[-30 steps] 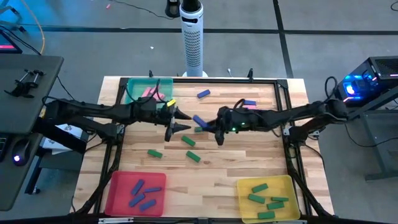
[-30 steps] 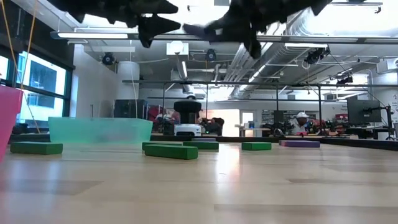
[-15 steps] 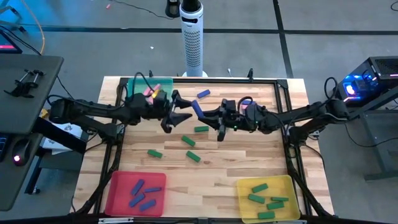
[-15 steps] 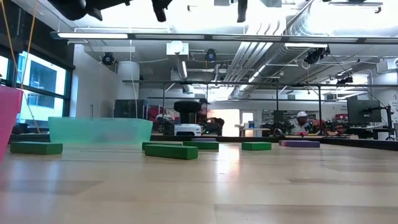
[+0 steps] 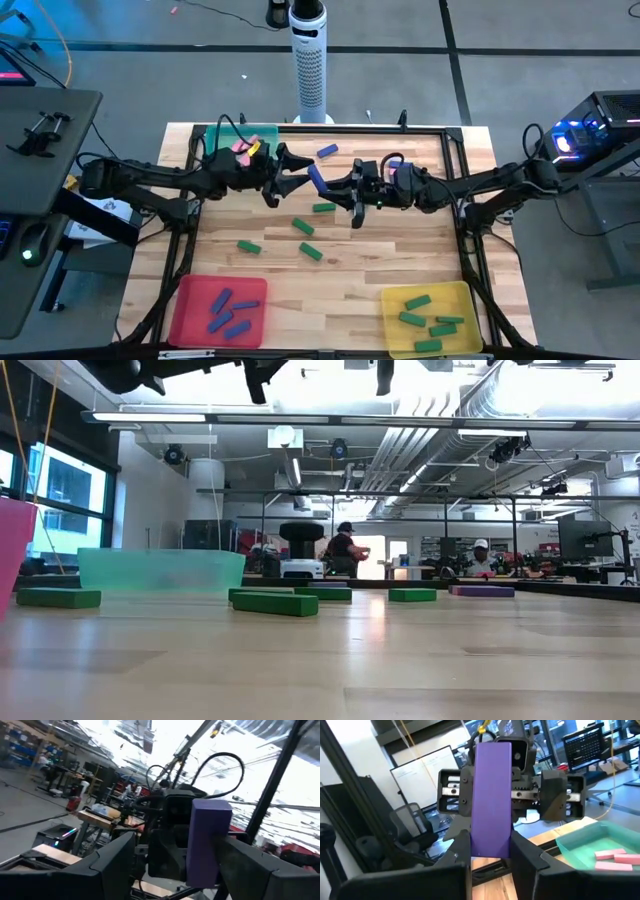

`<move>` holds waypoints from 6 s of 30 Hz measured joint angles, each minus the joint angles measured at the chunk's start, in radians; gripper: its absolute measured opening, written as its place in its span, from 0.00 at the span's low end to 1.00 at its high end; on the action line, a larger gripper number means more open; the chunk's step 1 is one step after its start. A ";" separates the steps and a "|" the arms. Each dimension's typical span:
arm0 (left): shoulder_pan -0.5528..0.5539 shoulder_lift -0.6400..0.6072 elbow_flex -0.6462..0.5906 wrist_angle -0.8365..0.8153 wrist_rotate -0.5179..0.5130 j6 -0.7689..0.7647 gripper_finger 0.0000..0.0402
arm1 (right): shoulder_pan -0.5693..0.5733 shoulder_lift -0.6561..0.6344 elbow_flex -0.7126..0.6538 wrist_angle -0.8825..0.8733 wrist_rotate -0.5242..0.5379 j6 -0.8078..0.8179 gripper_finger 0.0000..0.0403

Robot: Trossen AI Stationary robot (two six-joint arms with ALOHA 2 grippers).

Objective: Sort blocks
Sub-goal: Put the blue block into the red bin

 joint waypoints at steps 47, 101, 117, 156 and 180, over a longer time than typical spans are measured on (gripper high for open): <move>0.044 0.150 0.184 -0.174 0.116 0.046 0.29 | -0.111 -0.047 0.001 -0.248 -0.126 0.078 0.20; -0.765 -0.267 0.163 -1.616 -0.248 -1.188 0.55 | -0.565 0.295 0.394 -1.109 -0.208 -0.354 0.43; -0.495 -0.269 0.229 -1.502 -0.468 -0.785 0.49 | -0.662 0.902 0.944 -1.380 -0.194 -0.350 0.39; -0.489 -0.270 0.228 -1.497 -0.466 -0.557 0.49 | -0.559 0.926 0.947 -1.564 -0.112 -0.835 0.48; -0.298 -0.269 0.228 -0.820 -0.642 0.109 0.50 | -0.371 0.303 0.943 -1.425 -0.490 -0.614 0.10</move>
